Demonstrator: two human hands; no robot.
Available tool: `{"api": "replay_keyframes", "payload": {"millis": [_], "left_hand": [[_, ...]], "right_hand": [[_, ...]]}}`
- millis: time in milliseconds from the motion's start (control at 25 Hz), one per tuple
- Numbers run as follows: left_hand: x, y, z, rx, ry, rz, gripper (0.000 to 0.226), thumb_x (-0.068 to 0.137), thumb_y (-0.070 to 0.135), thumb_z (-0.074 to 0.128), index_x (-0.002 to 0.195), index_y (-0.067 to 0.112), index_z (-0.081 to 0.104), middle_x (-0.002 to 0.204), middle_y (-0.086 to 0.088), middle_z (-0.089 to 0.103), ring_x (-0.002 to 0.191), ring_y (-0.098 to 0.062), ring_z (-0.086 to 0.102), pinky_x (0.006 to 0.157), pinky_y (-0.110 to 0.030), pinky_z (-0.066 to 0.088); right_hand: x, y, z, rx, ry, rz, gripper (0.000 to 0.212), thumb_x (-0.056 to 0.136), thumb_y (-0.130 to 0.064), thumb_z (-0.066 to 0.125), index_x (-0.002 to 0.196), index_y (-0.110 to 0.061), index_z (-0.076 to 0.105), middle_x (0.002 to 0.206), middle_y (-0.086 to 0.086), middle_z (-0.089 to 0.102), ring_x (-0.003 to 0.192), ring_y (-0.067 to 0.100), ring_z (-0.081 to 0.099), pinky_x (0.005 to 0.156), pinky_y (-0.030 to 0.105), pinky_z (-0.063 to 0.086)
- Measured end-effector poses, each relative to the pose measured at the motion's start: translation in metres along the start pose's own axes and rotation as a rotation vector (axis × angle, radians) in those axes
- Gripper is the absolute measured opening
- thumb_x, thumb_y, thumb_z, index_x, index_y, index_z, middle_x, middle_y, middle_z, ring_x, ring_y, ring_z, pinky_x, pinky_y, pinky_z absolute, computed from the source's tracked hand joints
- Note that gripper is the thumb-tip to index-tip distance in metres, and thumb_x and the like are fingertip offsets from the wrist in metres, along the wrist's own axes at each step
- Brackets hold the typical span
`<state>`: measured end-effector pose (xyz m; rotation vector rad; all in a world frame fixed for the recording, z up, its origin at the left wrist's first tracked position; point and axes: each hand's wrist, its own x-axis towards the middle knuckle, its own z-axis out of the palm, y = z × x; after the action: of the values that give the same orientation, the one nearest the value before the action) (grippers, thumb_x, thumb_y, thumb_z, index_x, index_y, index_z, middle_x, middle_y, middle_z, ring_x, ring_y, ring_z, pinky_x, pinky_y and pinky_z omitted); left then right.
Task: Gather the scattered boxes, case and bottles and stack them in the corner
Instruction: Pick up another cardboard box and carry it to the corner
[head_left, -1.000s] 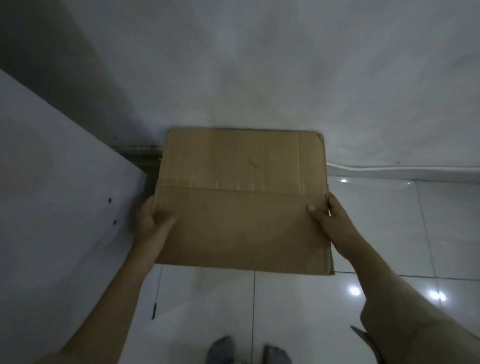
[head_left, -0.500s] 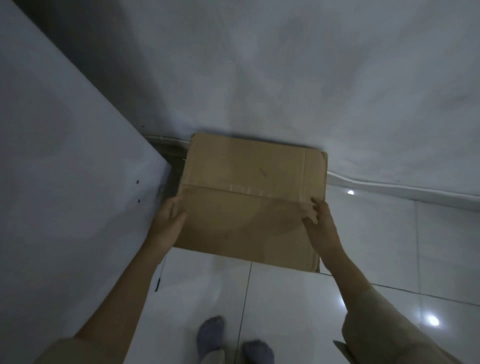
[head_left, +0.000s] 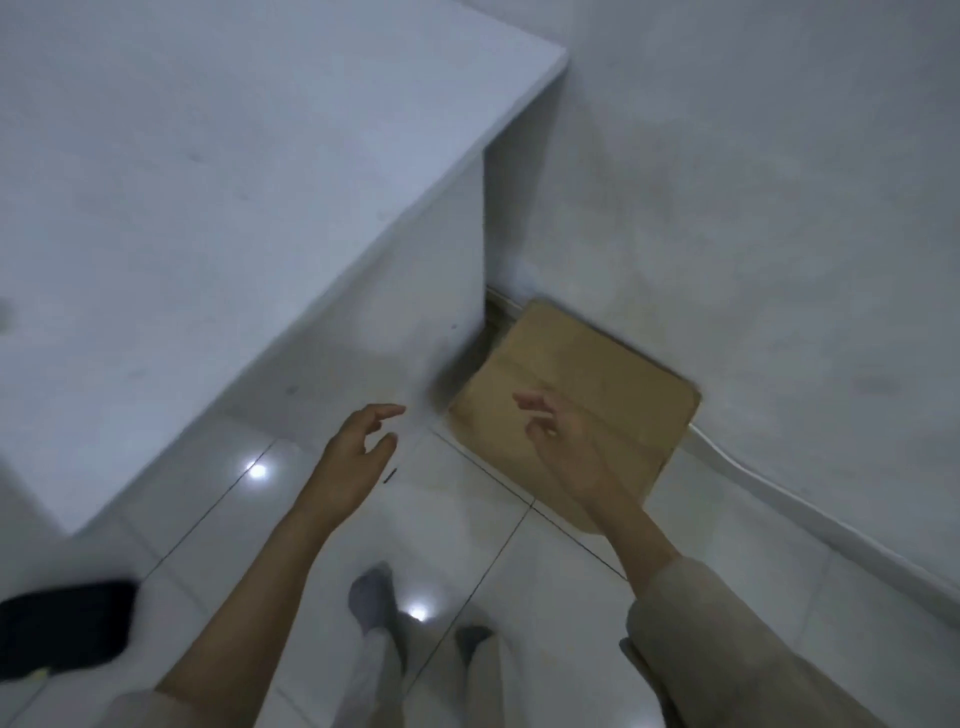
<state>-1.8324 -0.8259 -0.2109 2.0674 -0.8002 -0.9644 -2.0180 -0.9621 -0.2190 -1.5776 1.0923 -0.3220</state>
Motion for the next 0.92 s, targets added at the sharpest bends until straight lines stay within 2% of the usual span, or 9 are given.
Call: {"api": "replay_keyframes", "payload": {"millis": [80,200,280,440,560,680,840,920], "left_hand": [[-0.051,0.011,-0.047,0.036,0.053,0.021,0.031,0.093,0.010,0.047,0.119,0.025,0.055,0.131,0.001,0.051,0.125,-0.016,0.044,0.100,-0.027,0.035],[-0.121,0.023,-0.116,0.076,0.152,0.041,0.030,0.093,0.009,0.048,0.119,0.023,0.055,0.128,0.002,0.052,0.120,-0.014,0.047,0.096,-0.025,0.033],[-0.166,0.023,-0.162,0.056,0.232,0.019,0.029,0.094,0.012,0.046,0.119,0.024,0.054,0.128,0.006,0.052,0.117,-0.009,0.047,0.095,-0.022,0.032],[-0.259,-0.005,-0.247,-0.026,0.443,-0.038,0.030,0.095,0.013,0.044,0.122,0.022,0.053,0.128,0.006,0.053,0.116,-0.008,0.046,0.095,-0.020,0.032],[-0.345,-0.050,-0.307,-0.061,0.617,-0.118,0.031,0.094,0.011,0.044,0.122,0.020,0.053,0.128,0.003,0.053,0.117,-0.010,0.047,0.094,-0.021,0.034],[-0.435,-0.105,-0.353,-0.103,0.793,-0.236,0.029,0.094,0.009,0.044,0.120,0.017,0.054,0.126,0.001,0.054,0.115,-0.012,0.048,0.092,-0.023,0.036],[-0.531,-0.167,-0.392,-0.154,0.957,-0.367,0.031,0.093,0.005,0.042,0.121,0.012,0.054,0.125,-0.004,0.055,0.108,-0.012,0.049,0.083,-0.021,0.037],[-0.572,-0.196,-0.405,-0.154,1.008,-0.428,0.032,0.092,0.005,0.043,0.121,0.012,0.055,0.123,-0.003,0.056,0.108,-0.012,0.048,0.085,-0.021,0.035]], "right_hand": [[-0.027,-0.054,0.007,-0.059,-0.106,-0.128,0.030,0.089,0.007,0.042,0.116,0.003,0.056,0.120,0.017,0.059,0.101,0.022,0.056,0.077,0.009,0.041],[-0.057,-0.130,0.035,-0.109,-0.240,-0.251,0.027,0.091,0.005,0.044,0.113,0.001,0.059,0.115,0.017,0.062,0.099,0.025,0.059,0.087,0.029,0.046],[-0.076,-0.178,0.069,-0.138,-0.333,-0.313,0.026,0.091,0.003,0.044,0.111,-0.003,0.060,0.114,0.013,0.062,0.099,0.021,0.058,0.085,0.025,0.044],[-0.122,-0.253,0.159,-0.255,-0.551,-0.500,0.027,0.091,0.001,0.044,0.108,-0.009,0.061,0.110,0.002,0.063,0.096,0.014,0.057,0.073,0.006,0.042],[-0.172,-0.295,0.248,-0.337,-0.762,-0.571,0.030,0.090,0.003,0.041,0.109,-0.007,0.062,0.111,0.004,0.062,0.097,0.014,0.057,0.076,0.010,0.042],[-0.233,-0.323,0.340,-0.382,-0.940,-0.688,0.025,0.089,0.005,0.045,0.105,-0.004,0.063,0.107,0.008,0.064,0.088,0.008,0.055,0.070,-0.002,0.038],[-0.307,-0.341,0.440,-0.405,-1.137,-0.741,0.024,0.092,-0.002,0.046,0.101,-0.017,0.062,0.108,0.002,0.064,0.089,0.006,0.056,0.073,-0.001,0.039],[-0.342,-0.344,0.485,-0.425,-1.212,-0.744,0.023,0.093,-0.007,0.045,0.099,-0.023,0.061,0.108,-0.004,0.063,0.092,0.006,0.057,0.075,0.004,0.040]]}}
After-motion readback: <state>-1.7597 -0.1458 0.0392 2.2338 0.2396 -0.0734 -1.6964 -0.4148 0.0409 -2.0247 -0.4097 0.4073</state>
